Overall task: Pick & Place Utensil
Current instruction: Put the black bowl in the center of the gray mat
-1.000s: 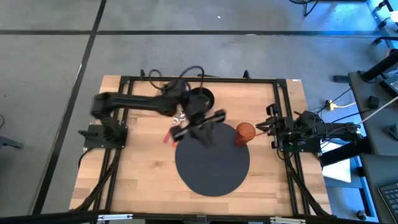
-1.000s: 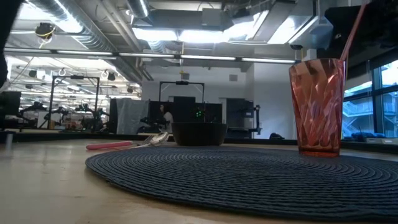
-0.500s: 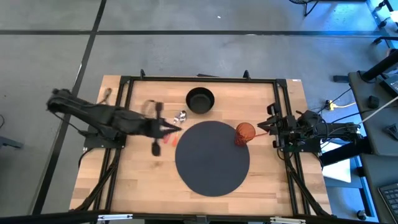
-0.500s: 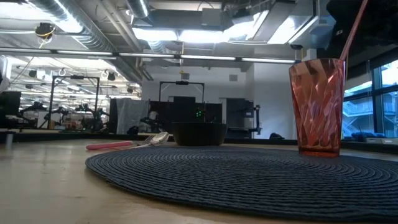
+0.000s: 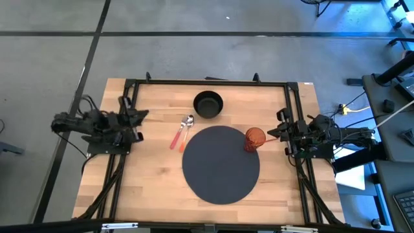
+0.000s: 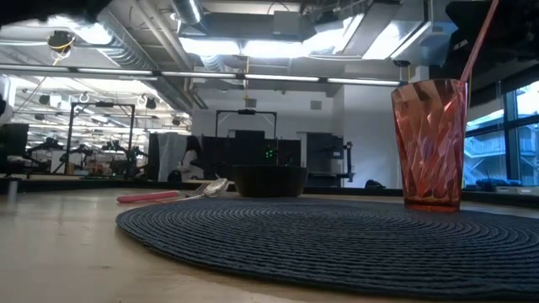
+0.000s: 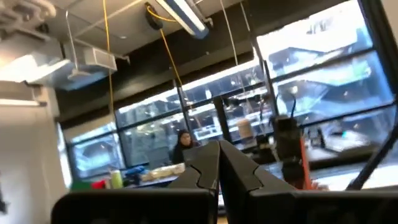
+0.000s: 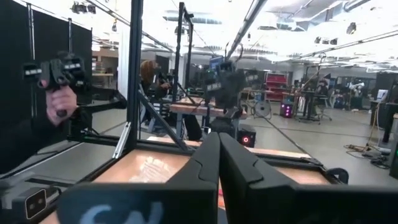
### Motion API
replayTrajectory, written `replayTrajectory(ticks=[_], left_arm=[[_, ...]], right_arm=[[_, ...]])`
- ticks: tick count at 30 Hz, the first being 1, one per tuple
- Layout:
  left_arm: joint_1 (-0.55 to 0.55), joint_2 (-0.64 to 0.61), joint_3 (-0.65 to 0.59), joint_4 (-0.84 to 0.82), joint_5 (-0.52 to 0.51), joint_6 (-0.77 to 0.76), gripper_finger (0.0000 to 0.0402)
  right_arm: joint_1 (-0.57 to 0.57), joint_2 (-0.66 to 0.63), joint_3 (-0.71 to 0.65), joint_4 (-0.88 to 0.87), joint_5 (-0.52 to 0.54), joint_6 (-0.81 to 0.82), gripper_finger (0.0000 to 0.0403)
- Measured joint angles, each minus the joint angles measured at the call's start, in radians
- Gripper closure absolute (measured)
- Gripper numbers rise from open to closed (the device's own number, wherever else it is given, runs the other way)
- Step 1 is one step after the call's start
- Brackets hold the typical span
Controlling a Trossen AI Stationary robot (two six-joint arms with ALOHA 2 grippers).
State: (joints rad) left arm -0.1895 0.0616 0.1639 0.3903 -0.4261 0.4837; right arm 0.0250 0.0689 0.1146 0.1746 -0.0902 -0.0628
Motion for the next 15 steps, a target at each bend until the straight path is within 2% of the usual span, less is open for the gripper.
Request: replayTrajectory(ticks=[2, 5, 9, 12, 15], left_arm=[[0.007, -0.052, -0.072, 0.025, -0.014, 0.033, 0.0400], [0.030, -0.062, -0.131, 0.105, -0.025, 0.045, 0.0400], [0.047, -0.061, -0.155, 0.061, 0.011, 0.073, 0.0400], [0.048, -0.062, -0.153, 0.020, 0.036, 0.036, 0.0400], [0.047, -0.062, -0.154, -0.045, 0.013, 0.035, 0.0401]], right_arm=[[0.000, 0.000, 0.000, 0.006, 0.007, 0.000, 0.0400], [0.000, 0.000, 0.000, 0.022, 0.010, -0.015, 0.0401], [0.000, 0.000, 0.000, 0.036, 0.009, -0.026, 0.0401], [0.000, 0.000, 0.000, 0.032, 0.002, -0.026, 0.0401], [0.000, 0.000, 0.000, 0.021, 0.000, -0.024, 0.0400]])
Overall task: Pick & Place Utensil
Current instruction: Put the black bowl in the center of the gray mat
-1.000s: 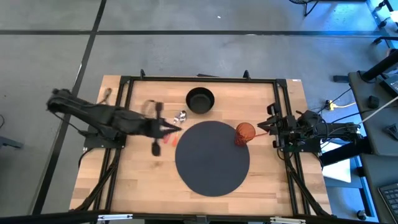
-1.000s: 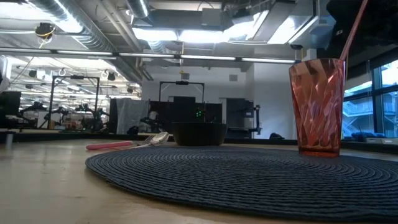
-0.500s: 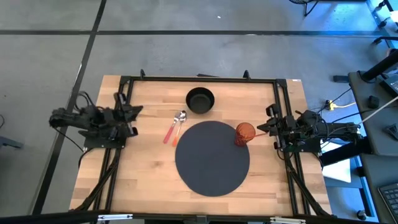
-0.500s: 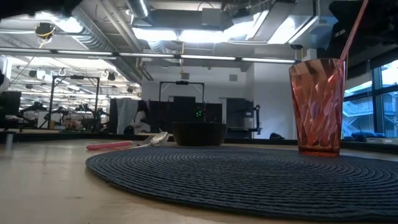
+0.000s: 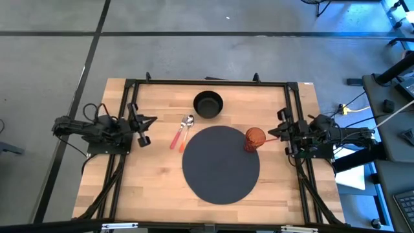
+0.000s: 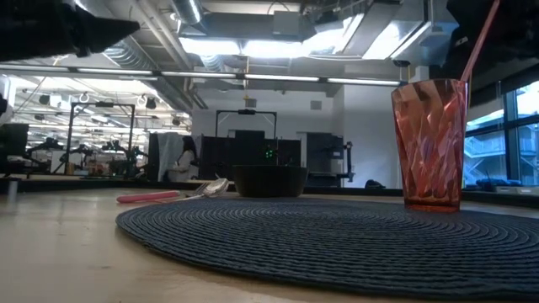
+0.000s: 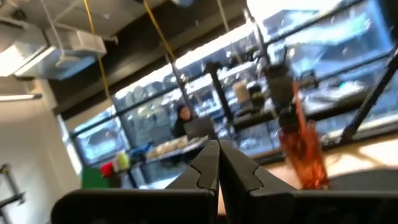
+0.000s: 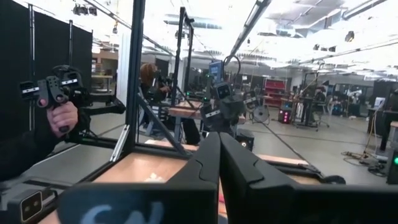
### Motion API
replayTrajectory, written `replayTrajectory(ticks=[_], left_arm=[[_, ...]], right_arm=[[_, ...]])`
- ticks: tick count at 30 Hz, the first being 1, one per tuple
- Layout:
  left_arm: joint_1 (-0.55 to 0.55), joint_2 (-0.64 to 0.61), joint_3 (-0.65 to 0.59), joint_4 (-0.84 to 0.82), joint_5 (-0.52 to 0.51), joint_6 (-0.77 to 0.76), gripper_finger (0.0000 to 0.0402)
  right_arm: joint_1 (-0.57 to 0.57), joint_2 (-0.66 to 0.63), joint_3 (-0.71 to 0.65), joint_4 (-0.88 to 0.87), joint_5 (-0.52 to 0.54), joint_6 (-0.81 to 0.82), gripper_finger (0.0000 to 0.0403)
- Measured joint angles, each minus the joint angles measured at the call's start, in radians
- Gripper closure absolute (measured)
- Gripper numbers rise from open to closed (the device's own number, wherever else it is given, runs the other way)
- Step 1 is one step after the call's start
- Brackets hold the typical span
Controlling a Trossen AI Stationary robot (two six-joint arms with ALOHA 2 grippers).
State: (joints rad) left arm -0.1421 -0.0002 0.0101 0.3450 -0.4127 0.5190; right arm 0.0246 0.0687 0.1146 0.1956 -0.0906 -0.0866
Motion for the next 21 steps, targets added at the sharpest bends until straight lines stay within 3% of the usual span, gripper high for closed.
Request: replayTrajectory(ticks=[8, 11, 14, 21], left_arm=[[0.000, 0.000, 0.000, -0.099, -0.037, -0.026, 0.0400], [0.000, 0.000, 0.000, -0.123, -0.037, -0.027, 0.0399], [0.000, 0.000, 0.000, -0.151, -0.019, -0.026, 0.0401], [0.001, 0.000, -0.001, -0.144, 0.016, -0.010, 0.0401]], right_arm=[[0.000, 0.000, 0.005, -0.023, 0.012, 0.016, 0.0399], [0.000, 0.000, 0.054, -0.111, 0.044, 0.021, 0.0399], [0.000, -0.013, 0.108, -0.244, 0.045, 0.027, 0.0400], [-0.004, -0.065, 0.102, -0.259, 0.080, 0.050, 0.0401]])
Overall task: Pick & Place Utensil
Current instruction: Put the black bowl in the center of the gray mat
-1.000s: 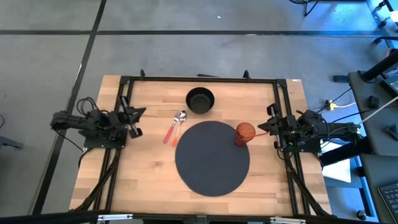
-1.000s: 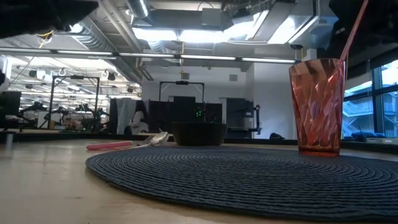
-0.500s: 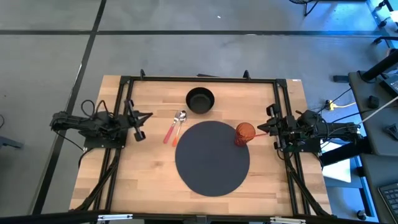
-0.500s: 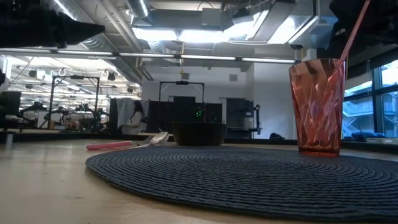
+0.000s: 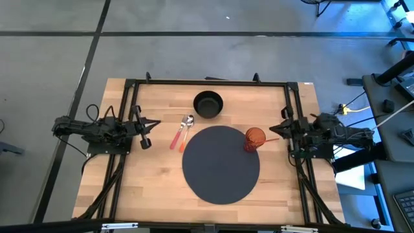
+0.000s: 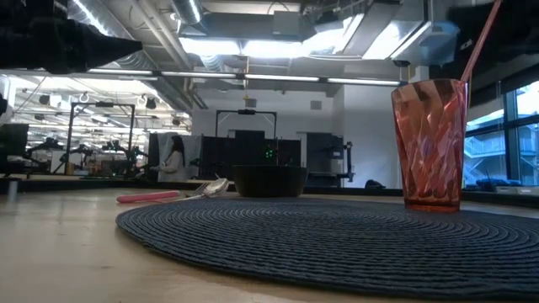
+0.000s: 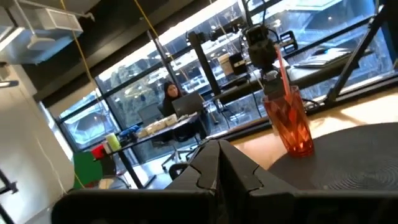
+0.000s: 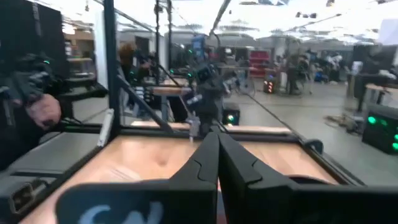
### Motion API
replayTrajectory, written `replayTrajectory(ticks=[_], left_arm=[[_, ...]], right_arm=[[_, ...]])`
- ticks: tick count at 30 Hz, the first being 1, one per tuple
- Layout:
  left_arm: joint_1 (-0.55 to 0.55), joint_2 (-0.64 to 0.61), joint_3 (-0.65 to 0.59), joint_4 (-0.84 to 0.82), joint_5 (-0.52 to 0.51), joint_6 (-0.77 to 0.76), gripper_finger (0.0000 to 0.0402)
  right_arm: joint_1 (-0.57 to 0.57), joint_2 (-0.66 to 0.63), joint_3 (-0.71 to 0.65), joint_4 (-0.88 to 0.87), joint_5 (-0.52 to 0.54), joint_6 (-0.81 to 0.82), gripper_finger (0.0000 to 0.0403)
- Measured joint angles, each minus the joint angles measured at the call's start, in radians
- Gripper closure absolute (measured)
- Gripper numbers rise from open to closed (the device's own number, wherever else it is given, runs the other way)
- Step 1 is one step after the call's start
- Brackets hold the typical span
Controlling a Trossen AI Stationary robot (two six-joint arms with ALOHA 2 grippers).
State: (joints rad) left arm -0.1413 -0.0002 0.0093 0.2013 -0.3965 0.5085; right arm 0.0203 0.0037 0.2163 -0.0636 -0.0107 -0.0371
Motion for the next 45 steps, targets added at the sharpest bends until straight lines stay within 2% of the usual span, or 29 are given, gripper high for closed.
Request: replayTrajectory(ticks=[7, 15, 20, 25, 31, 37, 45], left_arm=[[0.000, 0.000, 0.000, -0.036, 0.078, -0.001, 0.0400], [0.000, 0.000, 0.000, -0.041, 0.036, -0.013, 0.0399], [0.000, 0.000, 0.000, -0.056, -0.090, -0.069, 0.0400], [0.000, 0.000, 0.000, -0.056, -0.131, -0.108, 0.0399], [0.000, 0.000, 0.000, -0.121, -0.100, -0.137, 0.0398], [0.000, 0.003, -0.001, -0.126, -0.165, -0.213, 0.0398], [0.000, 0.003, -0.001, -0.125, -0.162, -0.218, 0.0398]], right_arm=[[-0.044, 0.009, -0.072, 0.042, 0.008, 0.008, 0.0401], [-0.088, 0.008, -0.095, 0.040, -0.030, 0.017, 0.0402], [-0.106, 0.007, -0.143, 0.064, -0.035, 0.035, 0.0402], [-0.117, 0.007, -0.171, 0.128, -0.035, 0.034, 0.0402], [-0.117, 0.007, -0.173, 0.126, -0.036, 0.028, 0.0397], [-0.117, 0.007, -0.173, 0.126, -0.036, 0.029, 0.0395], [-0.117, 0.007, -0.173, 0.126, -0.035, 0.029, 0.0391]])
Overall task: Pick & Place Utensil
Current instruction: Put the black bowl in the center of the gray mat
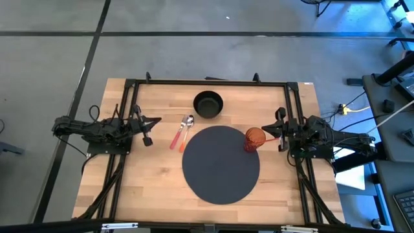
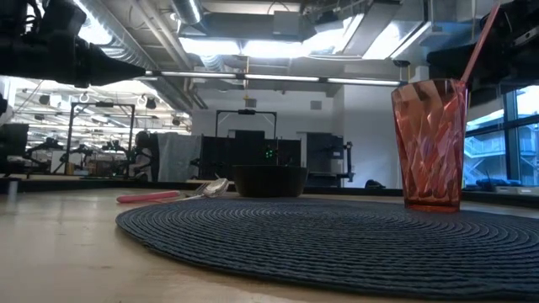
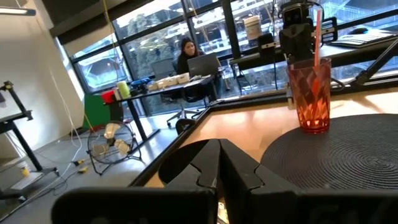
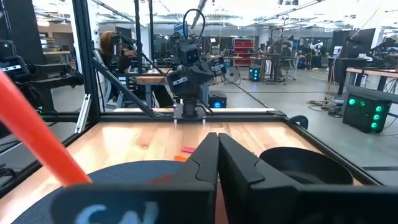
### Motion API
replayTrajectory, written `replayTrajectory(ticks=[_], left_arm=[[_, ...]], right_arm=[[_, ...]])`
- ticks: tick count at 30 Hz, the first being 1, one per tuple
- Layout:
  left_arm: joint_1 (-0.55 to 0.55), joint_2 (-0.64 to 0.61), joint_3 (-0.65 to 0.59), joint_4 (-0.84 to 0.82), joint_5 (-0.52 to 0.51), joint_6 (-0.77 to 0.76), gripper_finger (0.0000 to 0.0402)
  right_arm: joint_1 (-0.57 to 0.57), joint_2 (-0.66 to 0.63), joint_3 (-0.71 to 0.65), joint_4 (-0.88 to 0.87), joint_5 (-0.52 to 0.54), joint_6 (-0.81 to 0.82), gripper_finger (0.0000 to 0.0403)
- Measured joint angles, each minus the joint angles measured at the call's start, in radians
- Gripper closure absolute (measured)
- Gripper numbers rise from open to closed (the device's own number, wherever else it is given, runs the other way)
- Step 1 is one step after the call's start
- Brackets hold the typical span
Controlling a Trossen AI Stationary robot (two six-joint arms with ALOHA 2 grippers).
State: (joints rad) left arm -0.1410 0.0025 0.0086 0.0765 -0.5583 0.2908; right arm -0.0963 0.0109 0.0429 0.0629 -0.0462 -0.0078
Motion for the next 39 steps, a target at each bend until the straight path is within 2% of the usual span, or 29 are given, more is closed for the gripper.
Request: replayTrajectory(ticks=[26, 29, 32, 36, 39], left_arm=[[0.000, 0.001, 0.000, 0.001, 0.002, 0.000, 0.0398], [0.000, 0.001, 0.000, 0.001, 0.002, 0.001, 0.0398], [0.000, 0.001, 0.000, 0.001, 0.002, 0.001, 0.0398], [0.000, 0.001, 0.000, 0.001, 0.002, 0.001, 0.0398], [0.000, 0.001, 0.000, 0.001, 0.002, 0.000, 0.0398]], right_arm=[[0.000, 0.000, 0.000, 0.042, 0.001, 0.008, 0.0382], [0.000, 0.000, 0.000, 0.091, 0.010, 0.031, 0.0382], [0.000, 0.000, 0.018, 0.170, 0.104, -0.011, 0.0382], [0.000, 0.016, 0.132, 0.129, 0.304, -0.049, 0.0382], [0.000, 0.077, 0.242, 0.068, 0.320, -0.020, 0.0393]])
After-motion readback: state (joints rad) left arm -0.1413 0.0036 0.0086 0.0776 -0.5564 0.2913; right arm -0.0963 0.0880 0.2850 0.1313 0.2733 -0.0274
